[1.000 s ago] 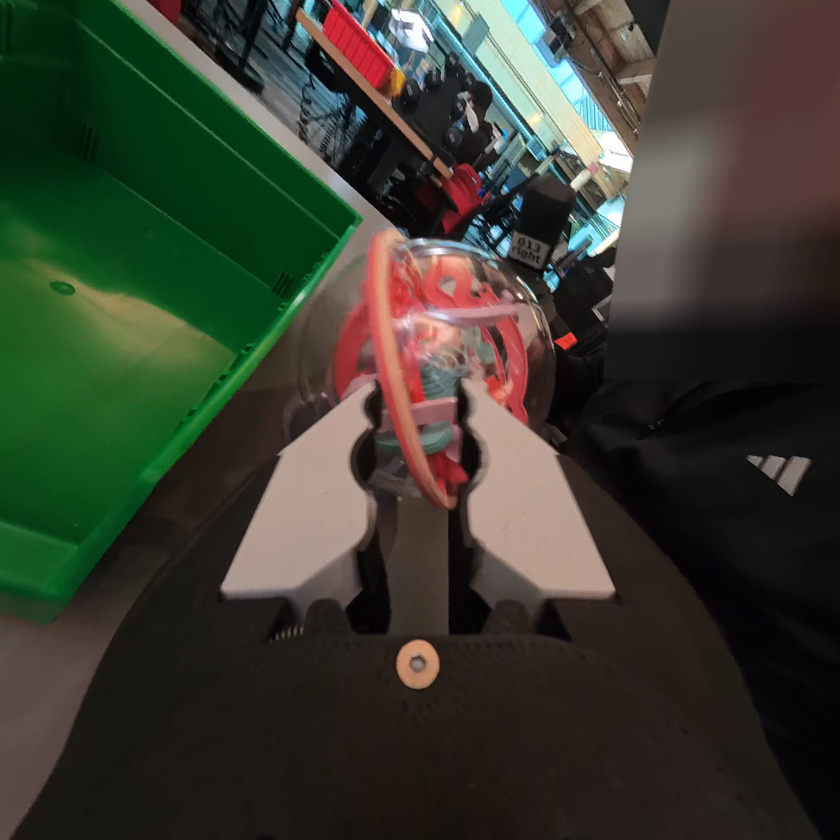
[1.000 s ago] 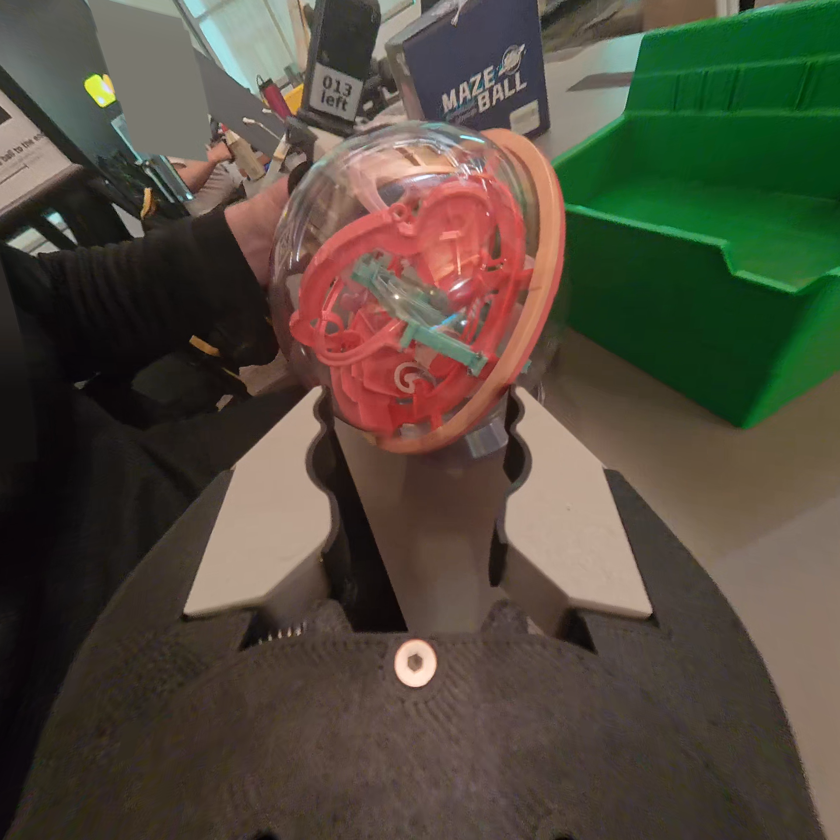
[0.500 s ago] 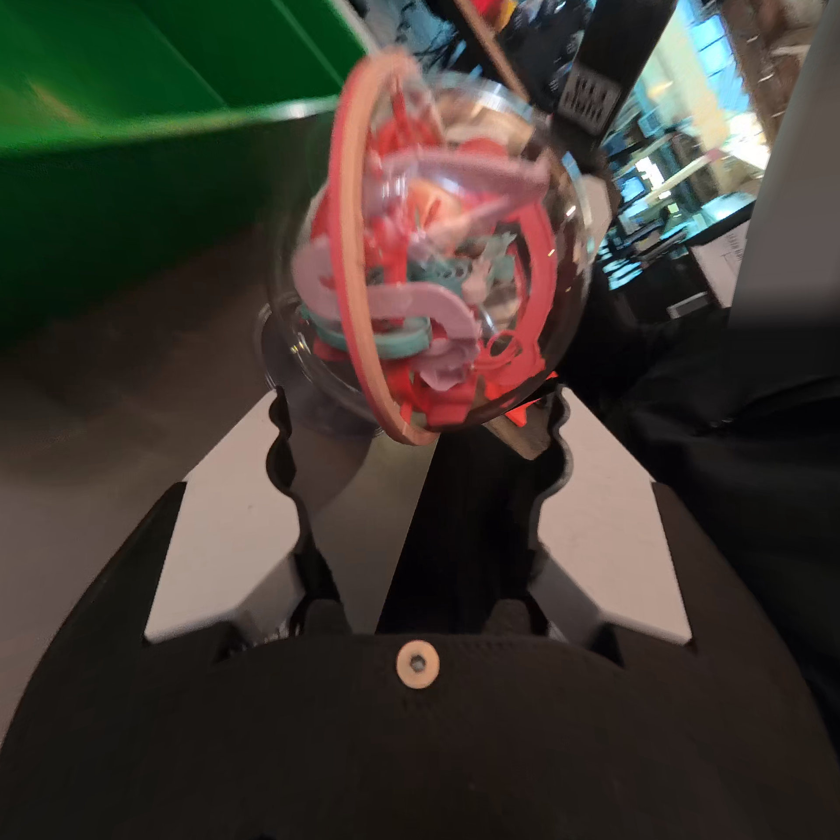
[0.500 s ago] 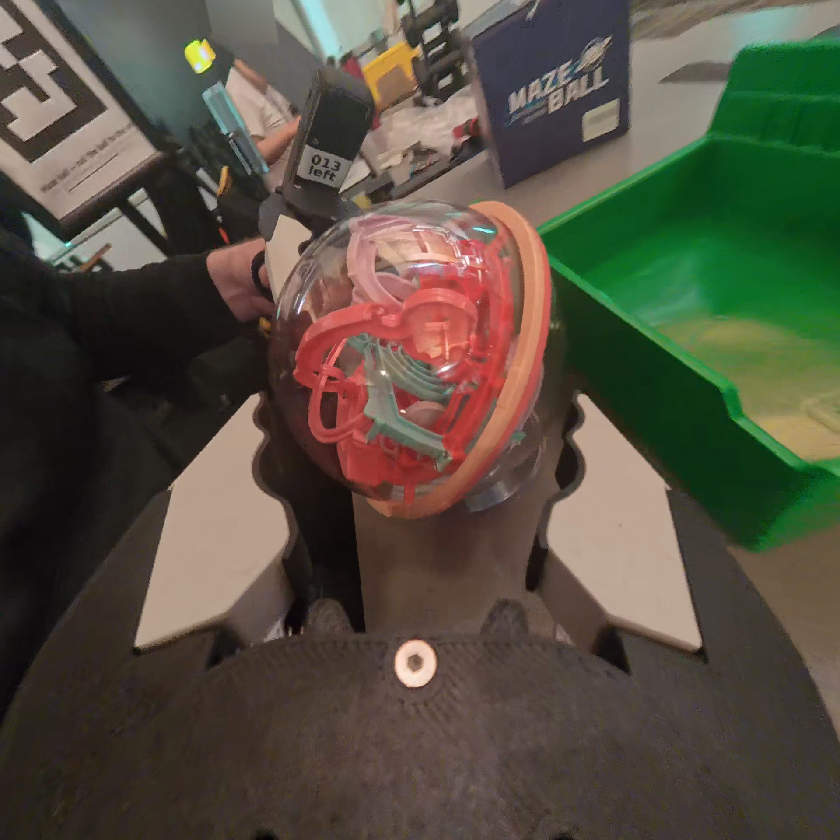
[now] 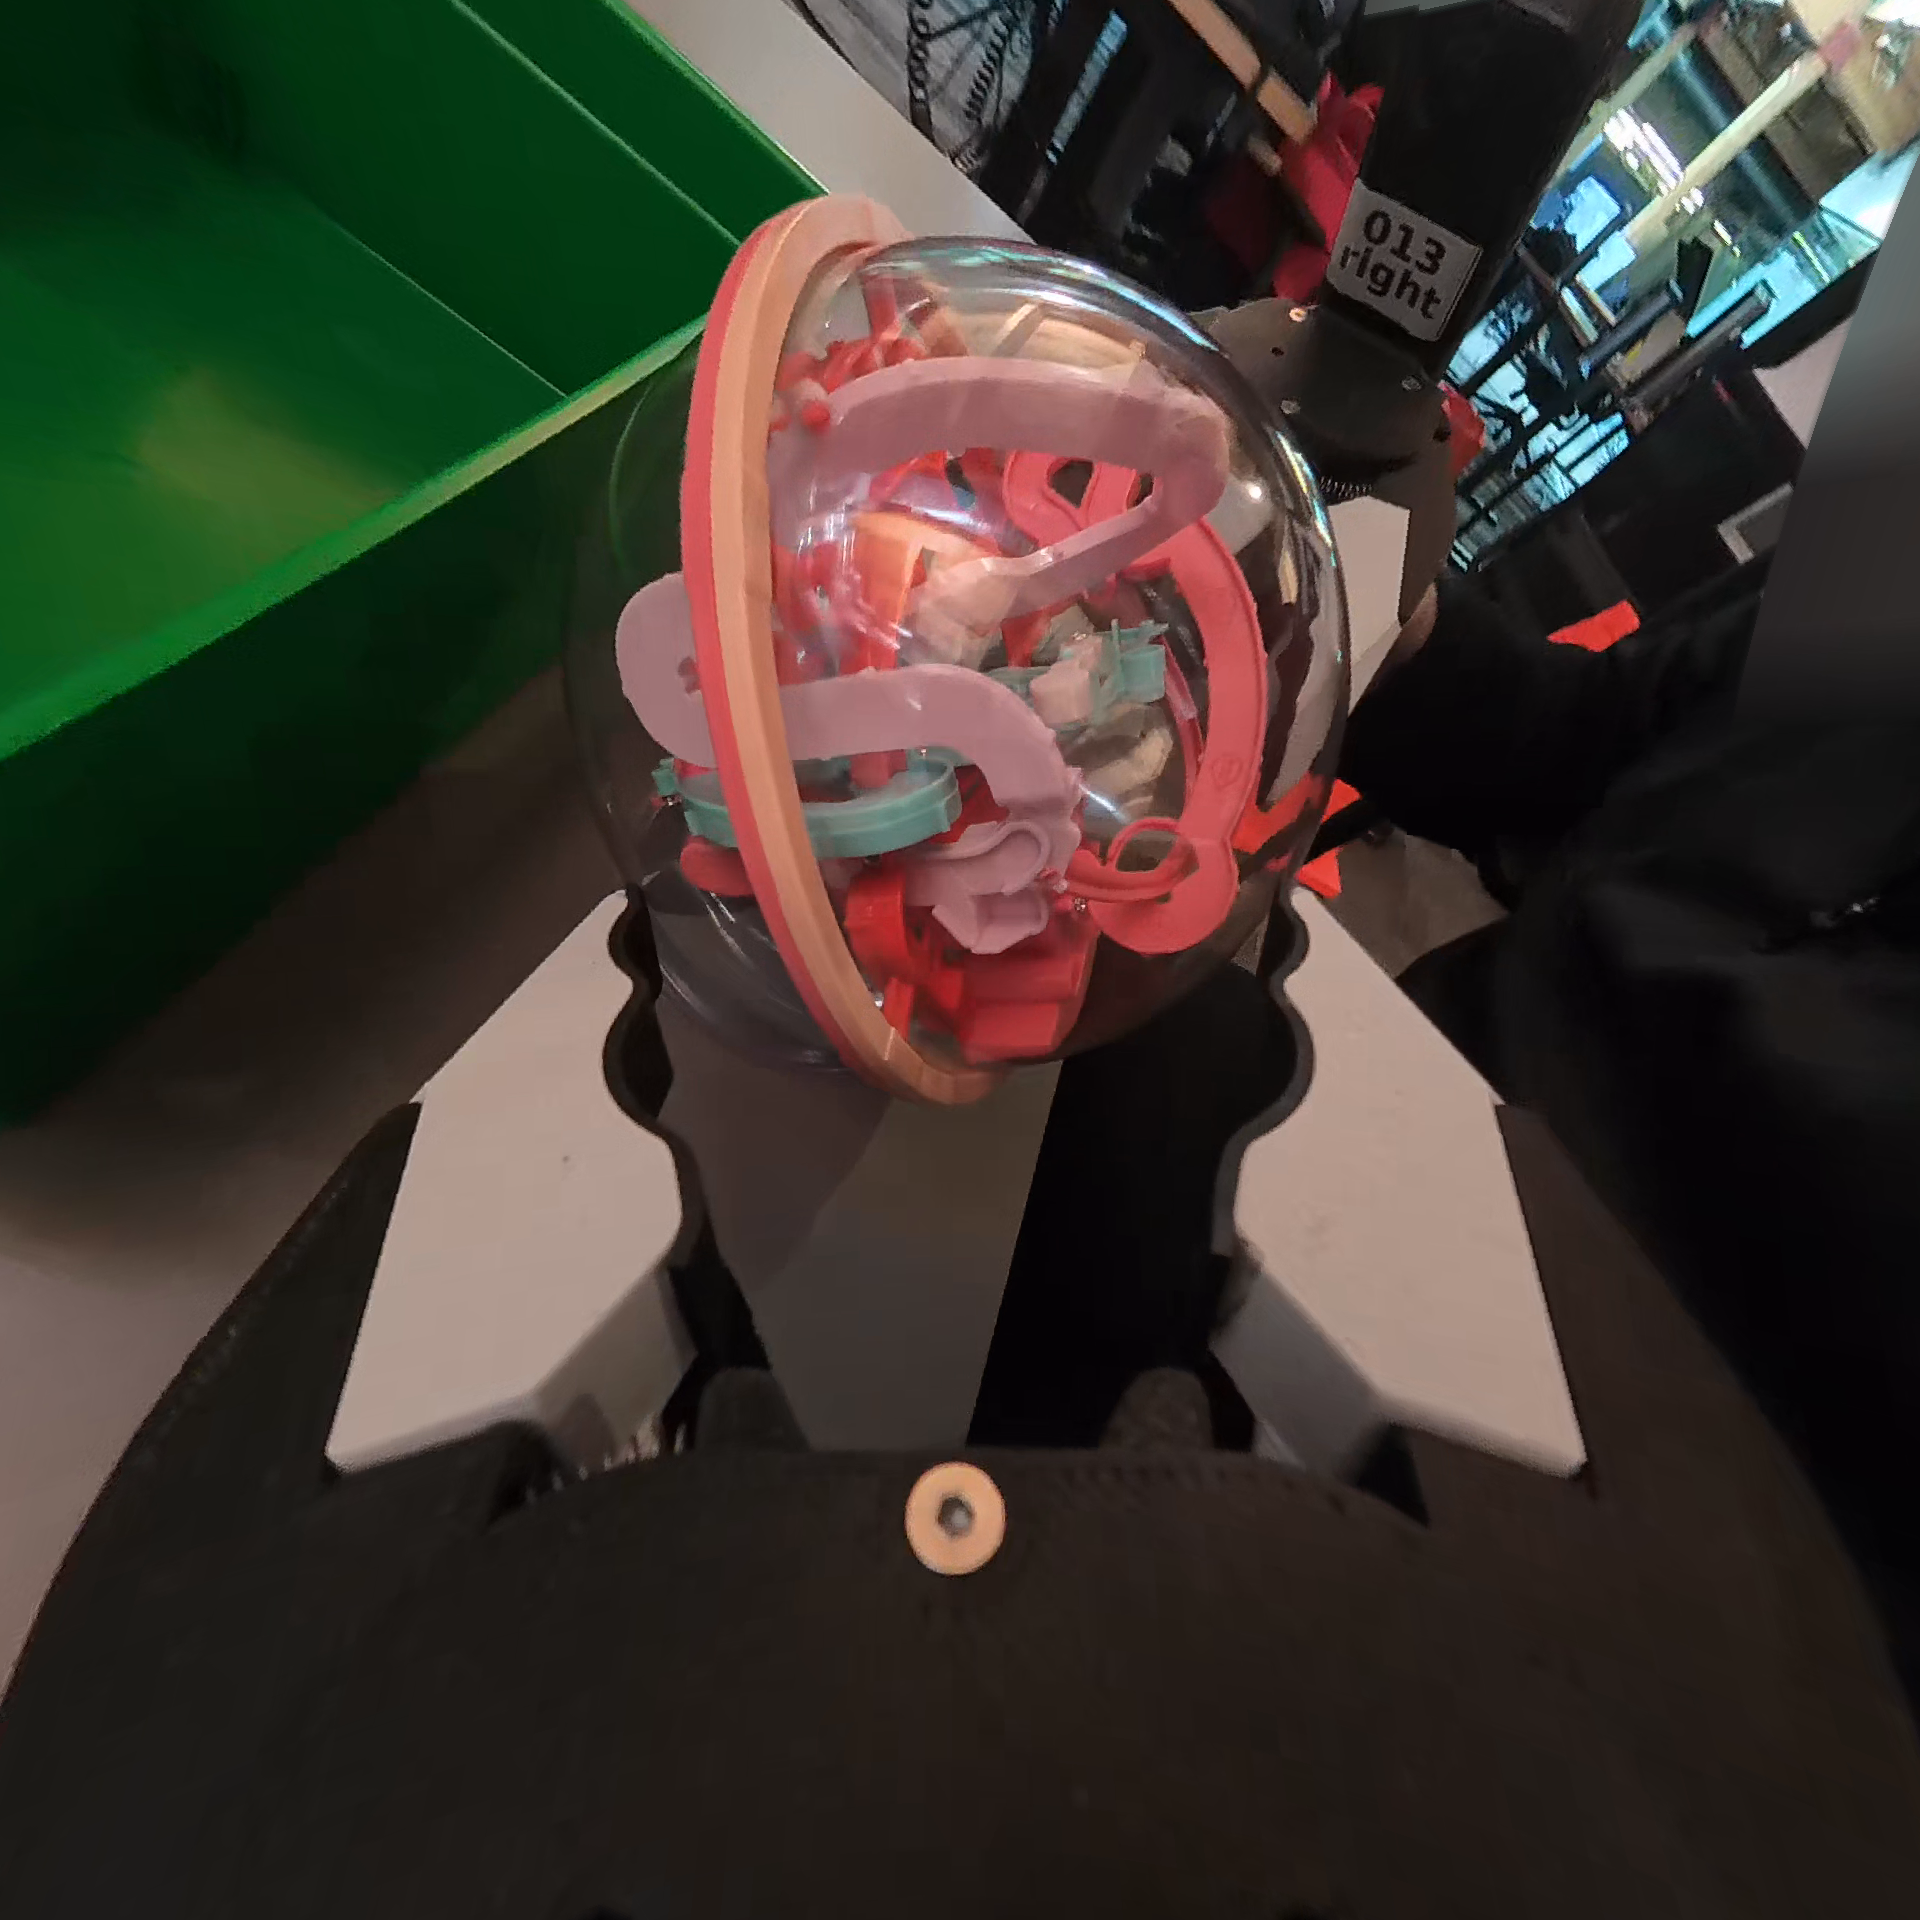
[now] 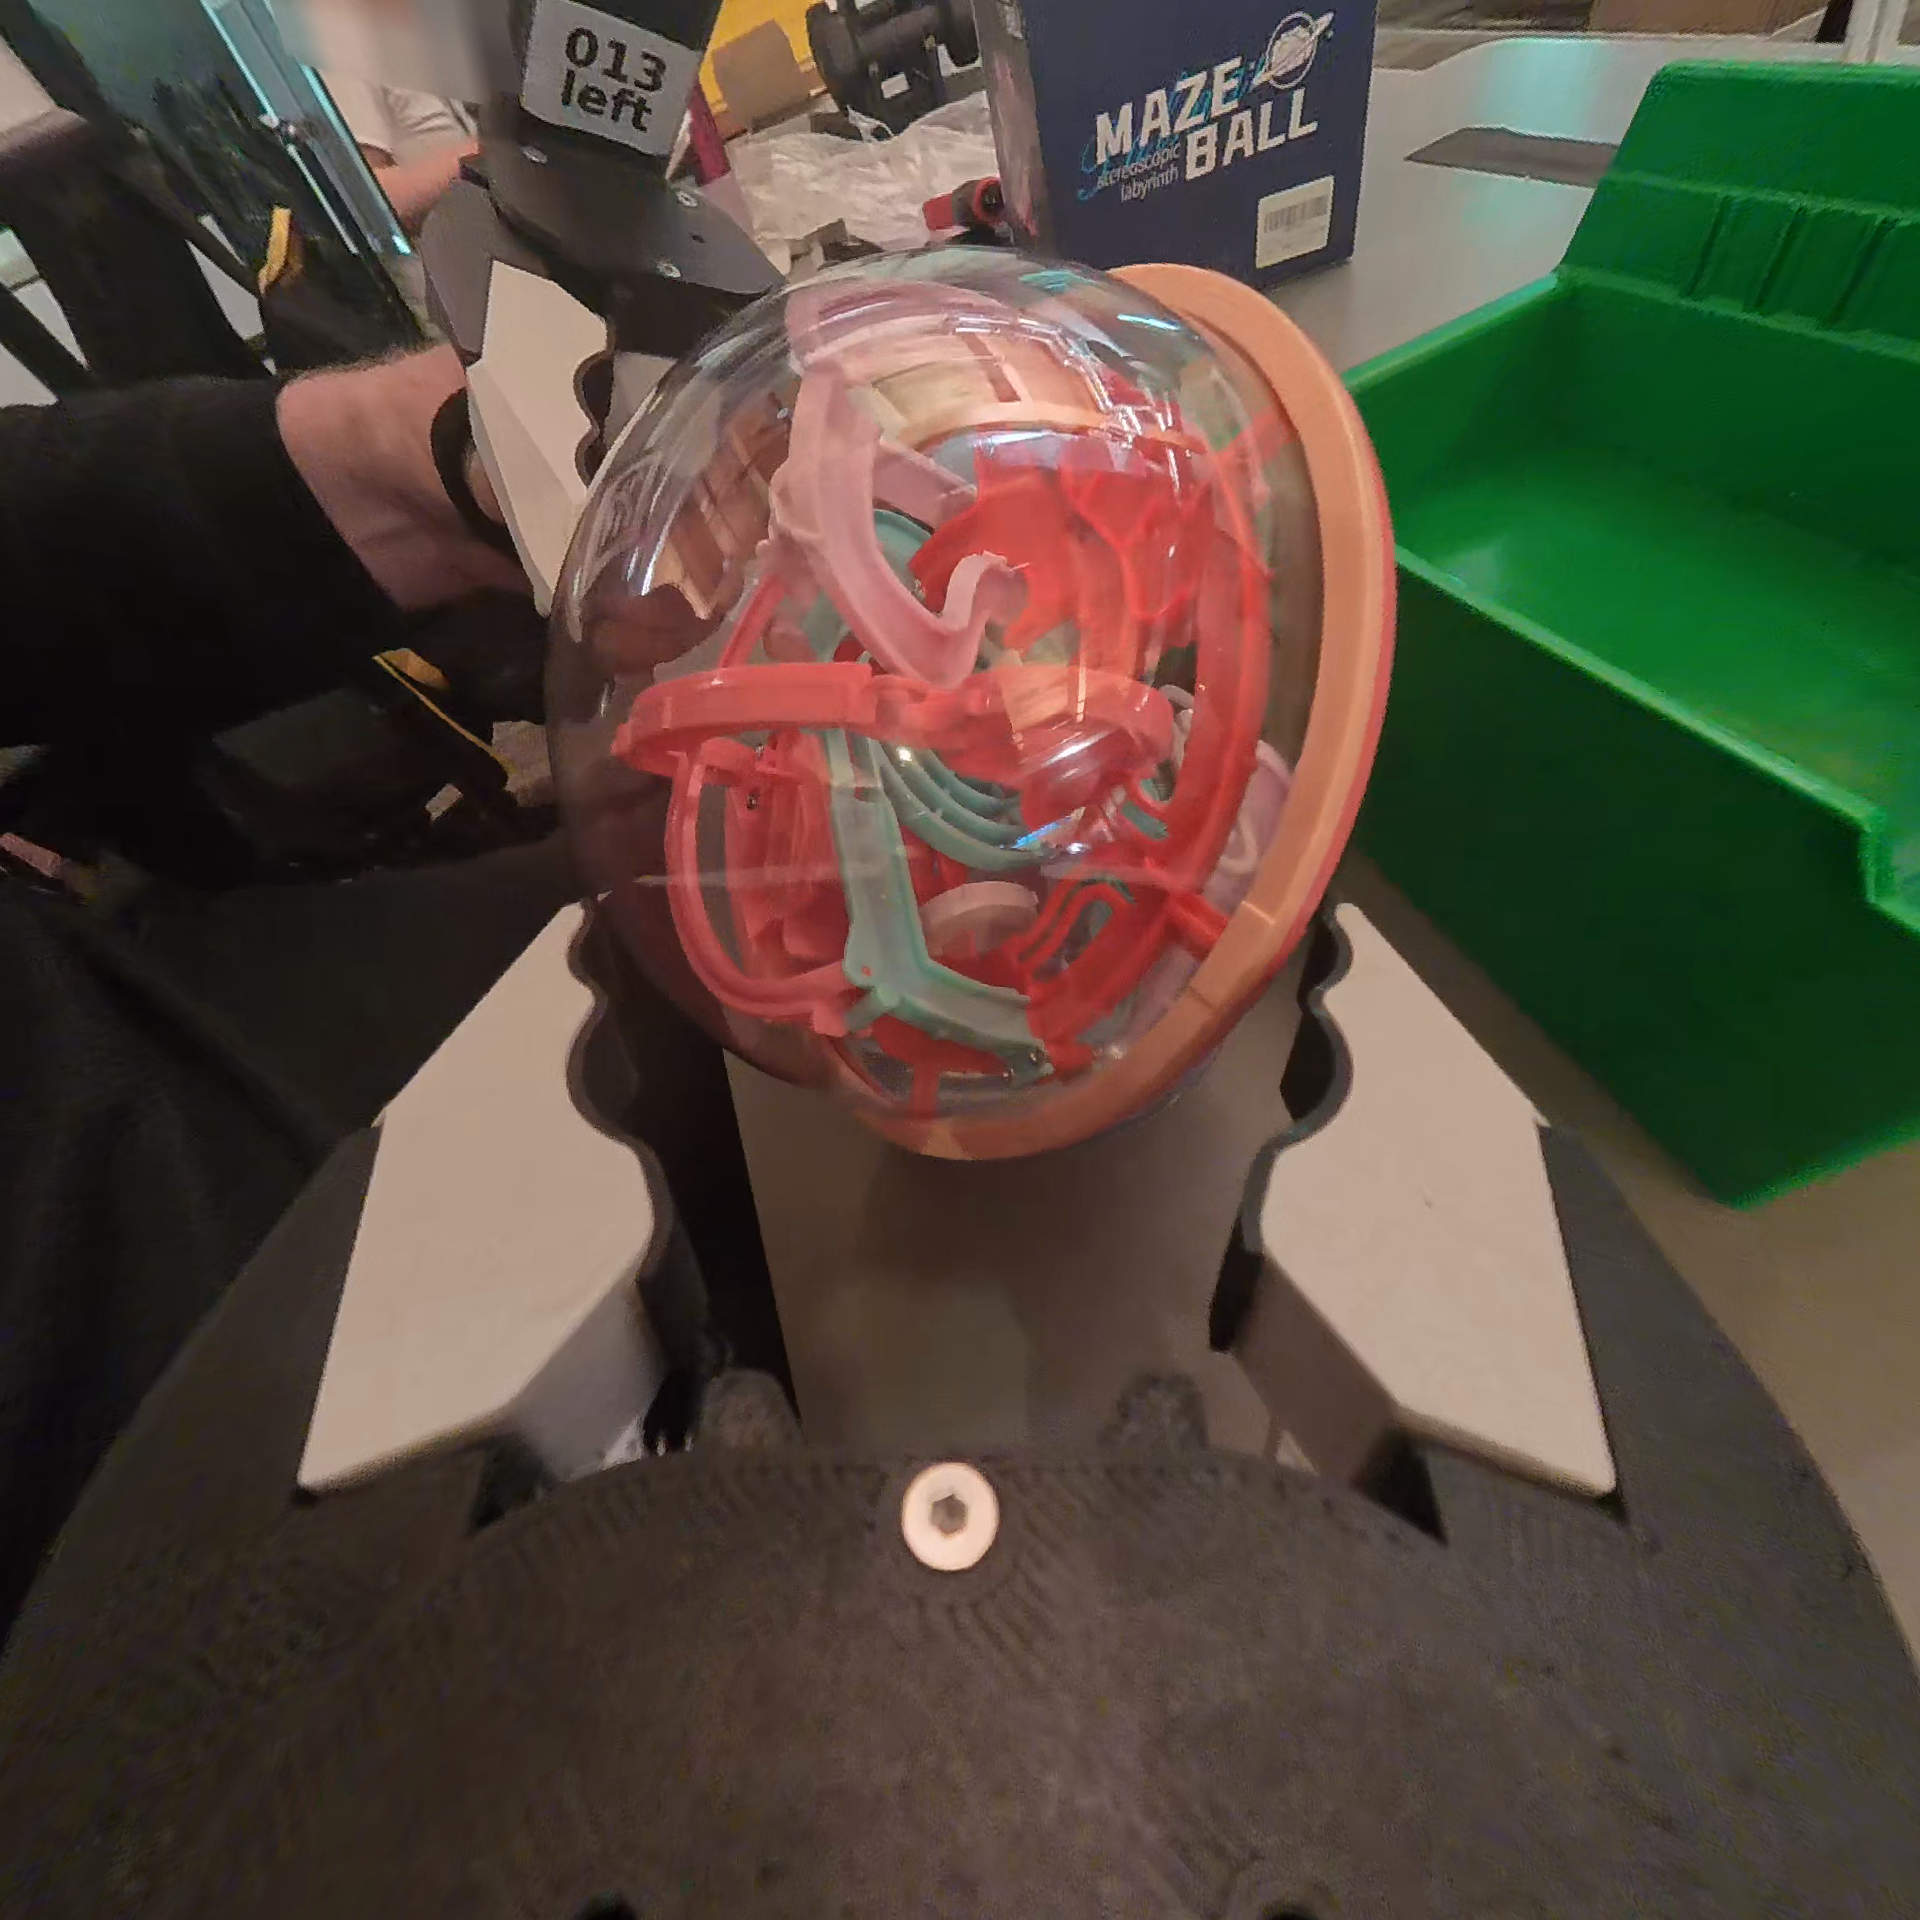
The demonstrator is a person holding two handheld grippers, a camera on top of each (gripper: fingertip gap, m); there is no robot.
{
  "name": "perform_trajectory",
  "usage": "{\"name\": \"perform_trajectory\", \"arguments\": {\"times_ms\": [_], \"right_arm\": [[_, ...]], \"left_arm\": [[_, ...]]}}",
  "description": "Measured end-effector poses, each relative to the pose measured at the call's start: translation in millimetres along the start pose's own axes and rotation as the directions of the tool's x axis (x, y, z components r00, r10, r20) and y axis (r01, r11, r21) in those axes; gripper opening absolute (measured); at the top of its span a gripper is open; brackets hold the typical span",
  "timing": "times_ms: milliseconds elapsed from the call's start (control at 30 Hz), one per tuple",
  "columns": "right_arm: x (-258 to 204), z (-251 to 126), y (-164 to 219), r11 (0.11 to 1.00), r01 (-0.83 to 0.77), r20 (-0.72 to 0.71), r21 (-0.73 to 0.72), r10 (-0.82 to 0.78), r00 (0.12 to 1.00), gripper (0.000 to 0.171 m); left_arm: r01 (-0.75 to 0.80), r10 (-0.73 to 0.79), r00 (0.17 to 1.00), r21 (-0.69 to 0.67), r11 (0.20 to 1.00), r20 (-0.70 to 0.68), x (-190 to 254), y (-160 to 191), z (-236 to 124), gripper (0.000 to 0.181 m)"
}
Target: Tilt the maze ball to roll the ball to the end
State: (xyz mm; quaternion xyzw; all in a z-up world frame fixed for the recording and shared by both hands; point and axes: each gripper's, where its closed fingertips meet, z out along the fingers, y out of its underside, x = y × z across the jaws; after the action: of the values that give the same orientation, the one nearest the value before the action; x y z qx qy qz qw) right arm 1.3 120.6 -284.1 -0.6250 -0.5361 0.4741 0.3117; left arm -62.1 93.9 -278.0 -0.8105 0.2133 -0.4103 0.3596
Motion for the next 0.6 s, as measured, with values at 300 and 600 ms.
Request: {"name": "perform_trajectory", "arguments": {"times_ms": [300, 600], "right_arm": [[1.6, 0.4, -0.6, 0.999, -0.037, -0.003, 0.024, 0.037, 0.999, 0.128], [2.4, 0.2, 1.9, 0.998, -0.06, 0.002, 0.028, 0.06, 0.998, 0.123]], "left_arm": [[0.044, -0.043, 0.998, 0.013, 0.999, -0.046, -4.1, -3.6, -0.7, 0.113], [0.079, -0.075, 0.993, 0.048, 0.996, -0.086, -7.8, -6.9, -3.2, 0.112]]}}
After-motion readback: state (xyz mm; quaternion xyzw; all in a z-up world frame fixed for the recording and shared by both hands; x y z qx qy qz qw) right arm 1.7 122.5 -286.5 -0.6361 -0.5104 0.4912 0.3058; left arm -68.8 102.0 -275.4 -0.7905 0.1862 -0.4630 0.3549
